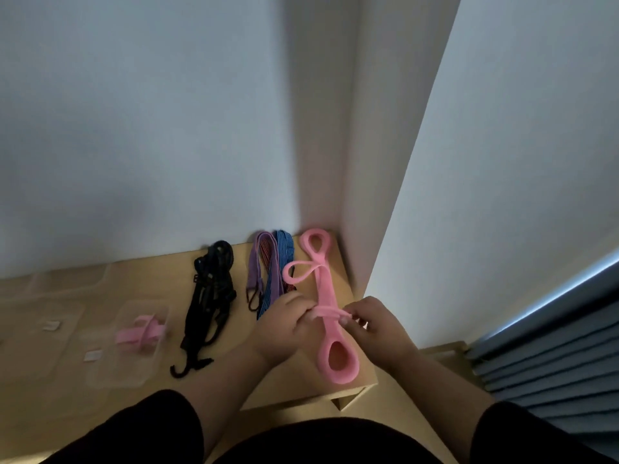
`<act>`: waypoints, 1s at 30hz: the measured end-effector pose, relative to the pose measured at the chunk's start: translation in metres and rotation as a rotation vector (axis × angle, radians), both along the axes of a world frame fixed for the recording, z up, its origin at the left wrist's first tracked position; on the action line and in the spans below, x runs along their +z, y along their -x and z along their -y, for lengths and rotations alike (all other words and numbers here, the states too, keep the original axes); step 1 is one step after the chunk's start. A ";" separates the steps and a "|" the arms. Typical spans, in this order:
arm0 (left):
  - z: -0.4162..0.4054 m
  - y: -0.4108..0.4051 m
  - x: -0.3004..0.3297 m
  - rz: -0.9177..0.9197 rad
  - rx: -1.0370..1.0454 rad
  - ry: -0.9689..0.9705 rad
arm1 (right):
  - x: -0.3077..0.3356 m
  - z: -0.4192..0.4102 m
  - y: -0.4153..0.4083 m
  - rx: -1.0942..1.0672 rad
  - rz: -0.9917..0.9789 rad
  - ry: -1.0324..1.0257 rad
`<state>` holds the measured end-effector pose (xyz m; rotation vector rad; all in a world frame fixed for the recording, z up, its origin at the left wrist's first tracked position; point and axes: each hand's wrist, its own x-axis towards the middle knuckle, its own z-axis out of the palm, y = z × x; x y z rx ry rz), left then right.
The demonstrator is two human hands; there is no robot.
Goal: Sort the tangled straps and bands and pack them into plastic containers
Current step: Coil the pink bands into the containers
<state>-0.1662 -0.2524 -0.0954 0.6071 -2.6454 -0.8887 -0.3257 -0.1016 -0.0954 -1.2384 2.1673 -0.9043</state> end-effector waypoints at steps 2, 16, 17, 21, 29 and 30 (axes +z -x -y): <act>0.007 -0.001 0.015 -0.117 0.054 0.026 | 0.018 0.013 -0.001 -0.025 -0.065 0.116; 0.033 -0.021 0.088 -0.260 0.326 -0.422 | 0.137 0.095 -0.020 0.069 -0.019 0.432; 0.033 -0.023 0.092 -0.267 0.326 -0.429 | 0.139 0.097 -0.022 0.071 -0.011 0.446; 0.034 -0.029 0.097 -0.265 0.336 -0.482 | 0.147 0.104 -0.028 0.060 0.044 0.530; 0.035 -0.032 0.118 -0.475 0.419 -0.766 | 0.159 0.110 -0.029 0.368 -0.228 0.774; 0.037 -0.034 0.119 -0.519 0.427 -0.845 | 0.156 0.110 -0.028 0.421 -0.243 0.775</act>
